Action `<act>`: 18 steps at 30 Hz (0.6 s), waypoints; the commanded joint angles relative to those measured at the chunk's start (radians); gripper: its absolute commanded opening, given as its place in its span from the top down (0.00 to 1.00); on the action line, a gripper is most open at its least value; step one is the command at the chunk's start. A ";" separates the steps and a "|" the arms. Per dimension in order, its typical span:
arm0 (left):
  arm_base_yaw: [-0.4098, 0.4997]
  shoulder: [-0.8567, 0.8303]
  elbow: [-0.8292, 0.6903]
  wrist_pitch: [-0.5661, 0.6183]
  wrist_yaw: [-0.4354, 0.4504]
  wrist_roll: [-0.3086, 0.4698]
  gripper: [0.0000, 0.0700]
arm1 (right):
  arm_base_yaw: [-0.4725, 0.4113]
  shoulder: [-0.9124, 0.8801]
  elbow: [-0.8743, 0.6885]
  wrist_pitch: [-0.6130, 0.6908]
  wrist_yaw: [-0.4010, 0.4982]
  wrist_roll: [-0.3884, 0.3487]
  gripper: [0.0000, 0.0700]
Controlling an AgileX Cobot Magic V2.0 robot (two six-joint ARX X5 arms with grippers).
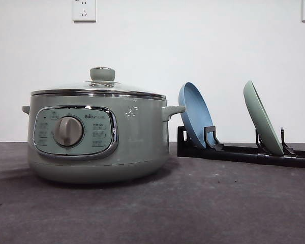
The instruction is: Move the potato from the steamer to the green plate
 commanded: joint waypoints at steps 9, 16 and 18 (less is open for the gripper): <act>-0.004 0.005 0.019 0.008 0.010 -0.010 0.00 | 0.004 0.019 0.018 0.016 -0.009 0.113 0.00; -0.004 0.005 0.019 0.008 0.011 -0.010 0.00 | 0.004 0.145 0.020 0.126 0.002 0.229 0.01; -0.004 0.005 0.019 0.008 0.010 -0.010 0.00 | 0.004 0.211 0.036 0.177 0.018 0.264 0.01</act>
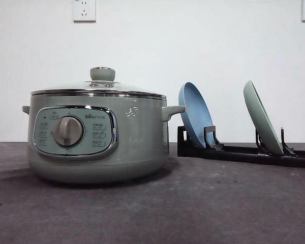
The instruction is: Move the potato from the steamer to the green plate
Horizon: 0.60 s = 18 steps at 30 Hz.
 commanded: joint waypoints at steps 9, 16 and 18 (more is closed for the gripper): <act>-0.005 0.005 0.019 0.008 0.010 -0.003 0.00 | -0.017 0.427 0.247 0.055 0.062 0.077 0.01; -0.005 0.005 0.019 0.006 0.010 -0.008 0.00 | -0.038 0.703 0.436 0.058 0.104 0.076 0.02; -0.005 0.005 0.019 0.006 0.010 -0.025 0.00 | -0.042 0.760 0.471 0.069 0.145 0.077 0.03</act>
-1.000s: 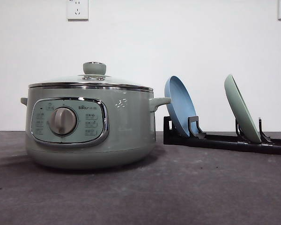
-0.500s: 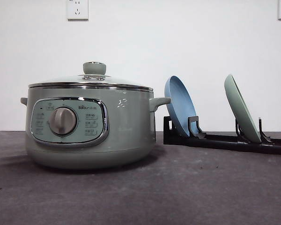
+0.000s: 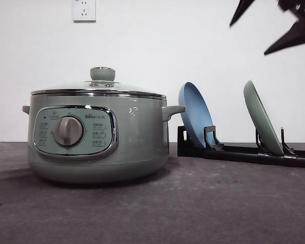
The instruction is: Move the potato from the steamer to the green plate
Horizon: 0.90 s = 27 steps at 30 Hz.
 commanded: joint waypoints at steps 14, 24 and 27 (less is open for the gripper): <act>-0.005 0.005 0.019 0.006 0.010 -0.021 0.00 | -0.011 0.215 0.058 0.167 0.115 0.009 0.21; -0.005 0.005 0.019 0.006 0.010 -0.020 0.00 | -0.011 0.289 0.058 0.211 0.130 0.008 0.46; -0.005 0.005 0.019 0.006 0.010 -0.020 0.00 | -0.011 0.300 0.057 0.210 0.148 -0.001 0.62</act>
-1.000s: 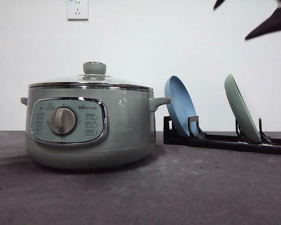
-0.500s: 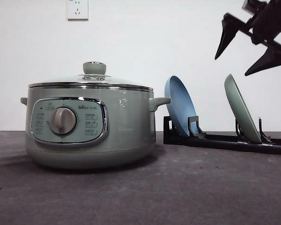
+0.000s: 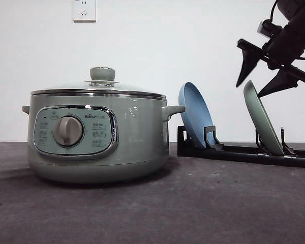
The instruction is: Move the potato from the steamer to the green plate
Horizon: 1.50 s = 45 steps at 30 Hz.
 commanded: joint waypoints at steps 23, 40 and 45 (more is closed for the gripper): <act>-0.005 0.005 0.019 0.006 0.009 -0.002 0.00 | -0.004 -0.120 0.039 0.006 -0.084 0.023 0.99; -0.005 0.005 0.019 0.004 0.009 -0.002 0.00 | 0.114 -0.469 0.038 -0.441 -0.068 -0.273 0.99; -0.005 0.005 0.019 0.004 0.009 -0.002 0.00 | 0.242 -0.525 0.038 -0.617 0.067 -0.375 0.99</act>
